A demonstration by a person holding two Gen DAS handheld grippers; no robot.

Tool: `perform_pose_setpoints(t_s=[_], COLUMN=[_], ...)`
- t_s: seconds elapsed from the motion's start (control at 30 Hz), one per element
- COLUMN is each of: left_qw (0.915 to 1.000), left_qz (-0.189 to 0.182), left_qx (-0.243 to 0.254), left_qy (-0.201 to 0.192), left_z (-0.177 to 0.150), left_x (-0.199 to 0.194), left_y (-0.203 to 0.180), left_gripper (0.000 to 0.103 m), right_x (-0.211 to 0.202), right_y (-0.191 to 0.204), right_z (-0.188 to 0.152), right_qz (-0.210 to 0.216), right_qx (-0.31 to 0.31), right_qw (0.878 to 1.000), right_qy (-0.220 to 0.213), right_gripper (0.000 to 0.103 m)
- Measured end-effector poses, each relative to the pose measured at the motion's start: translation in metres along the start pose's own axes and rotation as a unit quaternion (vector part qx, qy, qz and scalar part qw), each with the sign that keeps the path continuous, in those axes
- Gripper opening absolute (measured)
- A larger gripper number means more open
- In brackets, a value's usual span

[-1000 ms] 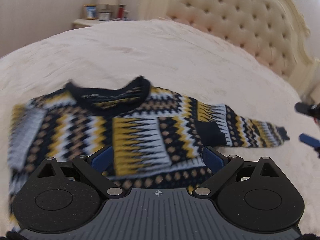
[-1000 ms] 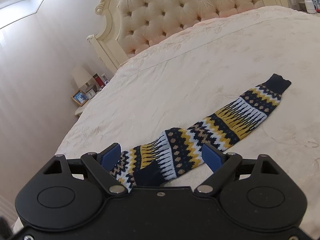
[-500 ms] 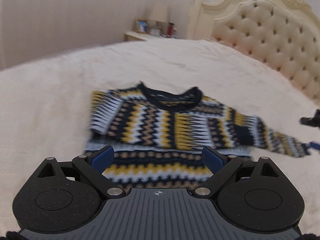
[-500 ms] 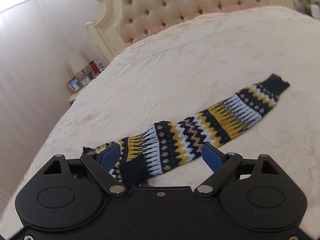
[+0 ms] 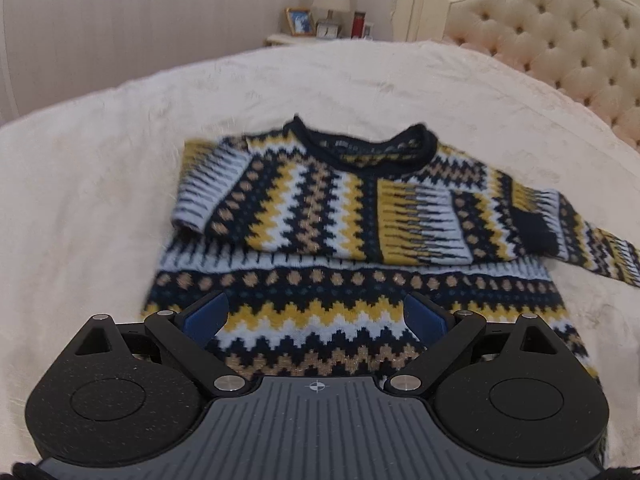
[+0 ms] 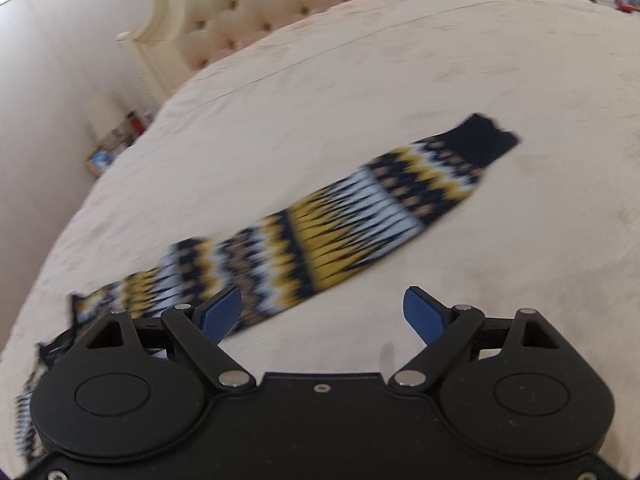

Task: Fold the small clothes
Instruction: 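Grasp the other sleeve cuff with the right gripper, then lift the held sleeve and lay it across the sweater body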

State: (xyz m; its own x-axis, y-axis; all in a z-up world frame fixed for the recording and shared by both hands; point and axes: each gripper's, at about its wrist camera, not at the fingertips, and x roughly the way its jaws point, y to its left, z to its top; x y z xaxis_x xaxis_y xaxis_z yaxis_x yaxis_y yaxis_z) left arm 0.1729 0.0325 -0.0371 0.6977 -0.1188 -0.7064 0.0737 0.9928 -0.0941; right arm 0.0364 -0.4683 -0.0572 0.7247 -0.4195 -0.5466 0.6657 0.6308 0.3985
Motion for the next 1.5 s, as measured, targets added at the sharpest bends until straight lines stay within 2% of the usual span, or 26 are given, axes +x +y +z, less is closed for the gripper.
perform_pose_setpoints(t_s=[0.1,0.3,0.47,0.5,0.6,0.67,0.77,0.93,1.03,1.17,1.37,1.5], left_qw=[0.9999,0.9986,0.9979,0.9977,0.9977,0.9976,0.9967,0.9961,0.9967,0.9975,0.9984,0.9991], left_qz=[0.010,0.016,0.024,0.021,0.015,0.010,-0.004,-0.044,-0.050,-0.047,-0.042,-0.040], left_qx=[-0.001,-0.009,0.039,0.045,0.049,0.049,0.058,0.035,0.007,0.000,-0.007,-0.005], left_qy=[0.013,0.049,0.047,0.046,0.045,0.048,0.057,0.067,0.064,0.053,0.037,0.015], left_z=[-0.003,-0.011,-0.022,-0.024,-0.026,-0.024,-0.019,-0.010,-0.005,0.004,0.013,0.013], left_x=[0.019,0.049,0.055,0.055,0.056,0.056,0.057,0.048,0.036,0.018,0.004,0.005], left_y=[-0.001,0.005,-0.002,-0.002,-0.002,-0.001,0.001,0.020,0.036,0.055,0.084,0.097], left_gripper=[0.095,0.095,0.099,0.103,0.103,0.103,0.102,0.100,0.100,0.100,0.100,0.100], right_x=[0.015,0.048,0.067,0.070,0.076,0.077,0.066,0.030,0.006,-0.022,-0.047,-0.056], right_y=[-0.021,-0.050,-0.074,-0.078,-0.089,-0.093,-0.089,-0.059,-0.033,0.016,0.116,0.189], right_z=[0.014,0.036,0.045,0.046,0.048,0.048,0.049,0.065,0.079,0.093,0.091,0.066], right_qz=[-0.014,-0.037,-0.031,-0.029,-0.030,-0.038,-0.034,-0.011,0.014,0.047,0.112,0.164], right_qx=[0.021,0.057,0.123,0.137,0.175,0.186,0.178,0.112,0.071,0.006,-0.088,-0.158], right_qw=[1.000,0.998,0.992,0.990,0.984,0.982,0.983,0.992,0.995,0.996,0.987,0.971], right_qy=[-0.003,-0.008,-0.014,-0.018,-0.023,-0.016,-0.028,-0.058,-0.072,-0.079,-0.077,-0.067], right_gripper=[0.089,0.079,0.069,0.067,0.051,0.012,0.011,0.011,0.011,0.011,0.011,0.010])
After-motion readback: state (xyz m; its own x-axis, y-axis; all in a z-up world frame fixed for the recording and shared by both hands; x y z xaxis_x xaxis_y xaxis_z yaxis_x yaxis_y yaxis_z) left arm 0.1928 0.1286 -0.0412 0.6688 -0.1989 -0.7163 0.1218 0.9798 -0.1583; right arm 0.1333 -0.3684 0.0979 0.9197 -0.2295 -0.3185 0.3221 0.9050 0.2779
